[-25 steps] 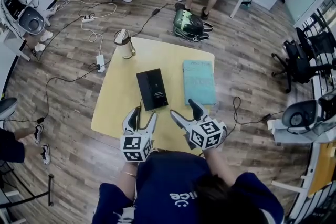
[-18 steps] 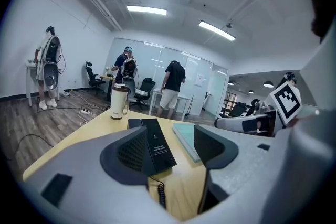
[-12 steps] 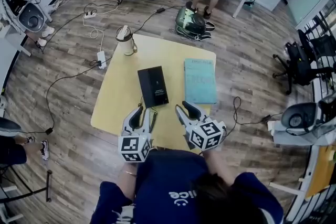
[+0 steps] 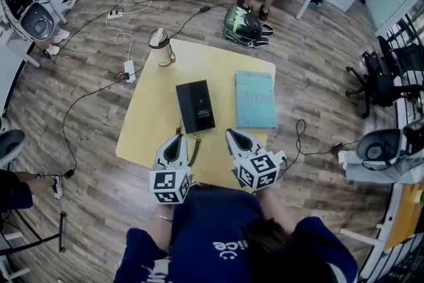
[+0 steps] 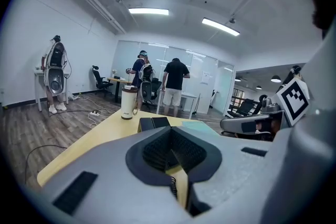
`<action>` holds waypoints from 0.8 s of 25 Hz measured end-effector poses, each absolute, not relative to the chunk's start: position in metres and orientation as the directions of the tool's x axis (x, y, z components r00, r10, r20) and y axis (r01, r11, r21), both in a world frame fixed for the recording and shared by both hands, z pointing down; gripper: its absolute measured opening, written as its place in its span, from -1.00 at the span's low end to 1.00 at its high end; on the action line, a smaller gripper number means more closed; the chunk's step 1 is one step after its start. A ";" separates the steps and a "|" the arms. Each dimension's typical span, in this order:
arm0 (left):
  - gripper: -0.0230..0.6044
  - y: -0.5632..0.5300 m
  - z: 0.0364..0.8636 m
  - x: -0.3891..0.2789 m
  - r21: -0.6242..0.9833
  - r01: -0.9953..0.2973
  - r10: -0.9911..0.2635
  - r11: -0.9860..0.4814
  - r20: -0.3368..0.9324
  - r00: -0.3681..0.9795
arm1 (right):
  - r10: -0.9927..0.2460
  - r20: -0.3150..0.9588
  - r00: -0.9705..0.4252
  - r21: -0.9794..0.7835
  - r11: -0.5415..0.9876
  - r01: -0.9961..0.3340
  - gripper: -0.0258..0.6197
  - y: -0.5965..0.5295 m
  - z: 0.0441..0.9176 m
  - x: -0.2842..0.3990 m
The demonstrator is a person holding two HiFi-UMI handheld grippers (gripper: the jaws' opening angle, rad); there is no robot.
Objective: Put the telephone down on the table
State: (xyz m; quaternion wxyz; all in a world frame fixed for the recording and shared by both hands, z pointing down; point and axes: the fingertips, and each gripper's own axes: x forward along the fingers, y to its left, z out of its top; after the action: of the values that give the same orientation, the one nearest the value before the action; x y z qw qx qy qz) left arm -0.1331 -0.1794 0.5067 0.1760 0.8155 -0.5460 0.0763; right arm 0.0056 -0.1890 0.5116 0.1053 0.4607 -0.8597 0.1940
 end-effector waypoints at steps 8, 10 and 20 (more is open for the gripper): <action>-0.91 -0.179 0.509 -0.135 0.213 -0.912 -0.855 -0.351 0.323 0.405 | -0.752 0.360 -0.552 -0.228 0.502 -0.834 -0.90 -0.185 0.515 -0.001; -0.91 -0.179 0.510 -0.135 0.214 -0.911 -0.853 -0.353 0.325 0.408 | -0.754 0.363 -0.547 -0.221 0.501 -0.837 -0.90 -0.184 0.516 -0.001; -0.91 -0.176 0.516 -0.135 0.195 -0.909 -0.848 -0.368 0.331 0.414 | -0.763 0.363 -0.535 -0.184 0.504 -0.844 -0.90 -0.179 0.517 0.001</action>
State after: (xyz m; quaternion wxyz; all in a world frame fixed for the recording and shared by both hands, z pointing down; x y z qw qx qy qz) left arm -0.1347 -0.1756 0.5157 0.1754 0.8225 -0.5340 0.0876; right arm 0.0008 -0.1788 0.5175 0.1180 0.4677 -0.8590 0.1716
